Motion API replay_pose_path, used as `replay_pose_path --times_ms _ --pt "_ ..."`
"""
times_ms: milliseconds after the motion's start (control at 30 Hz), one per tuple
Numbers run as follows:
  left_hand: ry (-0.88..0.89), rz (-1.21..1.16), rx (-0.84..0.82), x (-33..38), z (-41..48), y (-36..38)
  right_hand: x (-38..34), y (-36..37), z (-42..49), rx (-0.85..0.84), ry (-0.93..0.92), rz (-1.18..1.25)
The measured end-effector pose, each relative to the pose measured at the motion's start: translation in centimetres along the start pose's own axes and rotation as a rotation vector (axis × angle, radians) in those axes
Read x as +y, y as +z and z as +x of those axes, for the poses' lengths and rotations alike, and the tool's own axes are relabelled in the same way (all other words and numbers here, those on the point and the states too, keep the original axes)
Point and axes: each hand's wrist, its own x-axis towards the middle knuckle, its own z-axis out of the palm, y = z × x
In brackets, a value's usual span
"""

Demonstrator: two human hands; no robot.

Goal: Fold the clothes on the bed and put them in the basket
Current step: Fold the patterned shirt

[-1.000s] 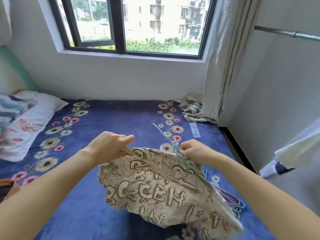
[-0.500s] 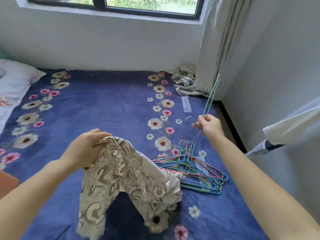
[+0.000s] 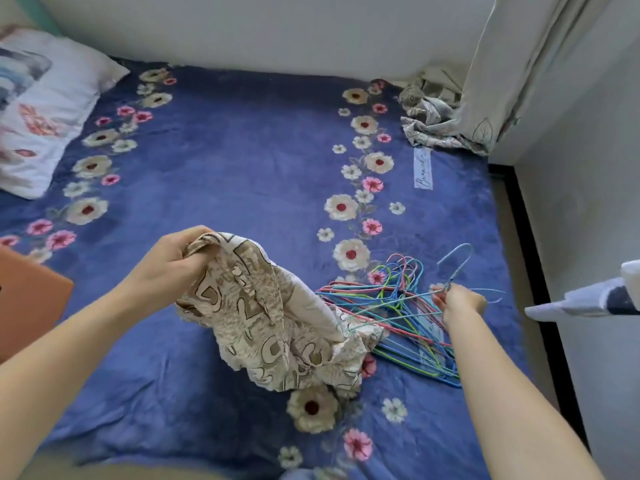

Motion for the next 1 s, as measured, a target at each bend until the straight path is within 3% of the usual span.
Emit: replay_pose_path --times_ms 67,200,333,400,500,567,633,700,833,1000 --pt "-0.026 -0.010 -0.009 0.3 -0.2 -0.2 -0.6 0.3 0.3 0.022 0.048 0.088" --pt "-0.056 -0.012 -0.017 0.8 -1.0 -0.7 0.3 1.1 1.3 -0.150 0.148 0.096" --pt "-0.057 -0.017 0.016 1.4 -1.3 -0.3 2.4 3.7 -1.4 -0.262 0.127 -0.080" --pt "-0.062 -0.020 0.064 1.4 -1.1 -0.2 3.4 5.1 -5.9 -0.512 0.054 -0.234" --pt "-0.051 -0.013 0.142 1.5 -0.7 0.1 4.9 5.1 -14.2 -1.049 -0.052 -0.499" --pt "-0.021 0.006 0.175 1.9 -0.8 0.2 6.4 5.0 -18.3 -1.316 -0.277 -0.789" --pt "0.008 0.013 0.185 2.6 -0.9 -0.1 8.1 5.5 -20.5 -1.264 -0.604 -1.010" --pt "0.047 0.000 0.194 3.0 -1.6 -1.3 8.2 5.9 -22.2 -1.108 -0.746 -0.996" --pt "0.088 -0.060 0.249 3.1 -2.2 -6.2 3.6 5.7 -23.6 -1.047 -0.506 -0.661" --pt "0.087 -0.215 0.174 2.5 -3.1 -14.5 -3.9 4.0 -30.5 -1.227 -0.204 -0.227"
